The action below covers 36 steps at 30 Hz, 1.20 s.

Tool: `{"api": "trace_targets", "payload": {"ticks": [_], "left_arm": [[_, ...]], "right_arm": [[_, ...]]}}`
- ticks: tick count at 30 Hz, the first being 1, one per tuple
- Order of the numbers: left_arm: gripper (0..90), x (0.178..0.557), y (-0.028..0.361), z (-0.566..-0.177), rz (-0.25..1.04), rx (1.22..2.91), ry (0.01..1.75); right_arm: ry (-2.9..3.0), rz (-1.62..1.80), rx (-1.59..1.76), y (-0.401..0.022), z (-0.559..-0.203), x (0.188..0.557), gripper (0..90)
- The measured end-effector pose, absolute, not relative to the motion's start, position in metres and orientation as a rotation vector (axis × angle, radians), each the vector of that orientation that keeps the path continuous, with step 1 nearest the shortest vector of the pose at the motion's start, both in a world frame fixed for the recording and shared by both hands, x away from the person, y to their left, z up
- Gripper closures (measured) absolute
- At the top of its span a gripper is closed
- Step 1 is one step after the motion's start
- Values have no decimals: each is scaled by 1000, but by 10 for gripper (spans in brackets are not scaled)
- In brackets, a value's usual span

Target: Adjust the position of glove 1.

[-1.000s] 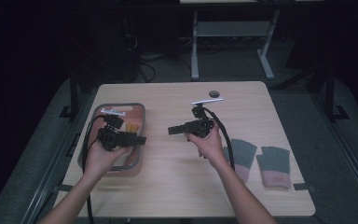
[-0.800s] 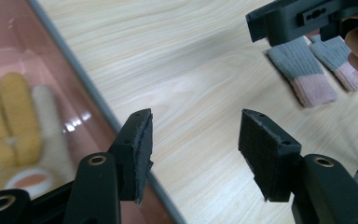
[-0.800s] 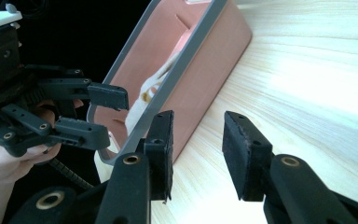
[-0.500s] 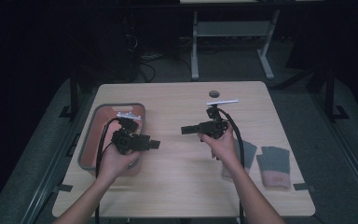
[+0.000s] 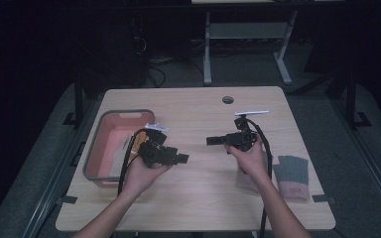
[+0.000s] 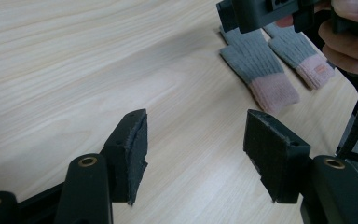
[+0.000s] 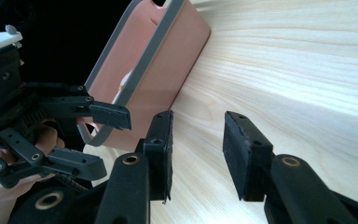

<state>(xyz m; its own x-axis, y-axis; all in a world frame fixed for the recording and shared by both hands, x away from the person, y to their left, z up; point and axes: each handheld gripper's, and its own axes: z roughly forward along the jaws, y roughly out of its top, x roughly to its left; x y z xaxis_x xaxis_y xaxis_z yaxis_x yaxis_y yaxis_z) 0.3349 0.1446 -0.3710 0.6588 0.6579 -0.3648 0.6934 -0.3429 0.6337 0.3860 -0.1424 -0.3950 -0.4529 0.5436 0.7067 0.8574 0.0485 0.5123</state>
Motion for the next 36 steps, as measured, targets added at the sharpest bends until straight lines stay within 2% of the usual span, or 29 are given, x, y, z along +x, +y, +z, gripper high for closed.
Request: {"api": "trace_targets", "payload": {"ticks": [12,36], "left_arm": [[370,330,117,-381,-107,2099,986],[343,322,86,-396,-149,2093,922]], "right_arm": [[-2007,-1356,-1469,-168,-401,378,622],[-1980,-1330,-1548,-207,-420,360,598]]}}
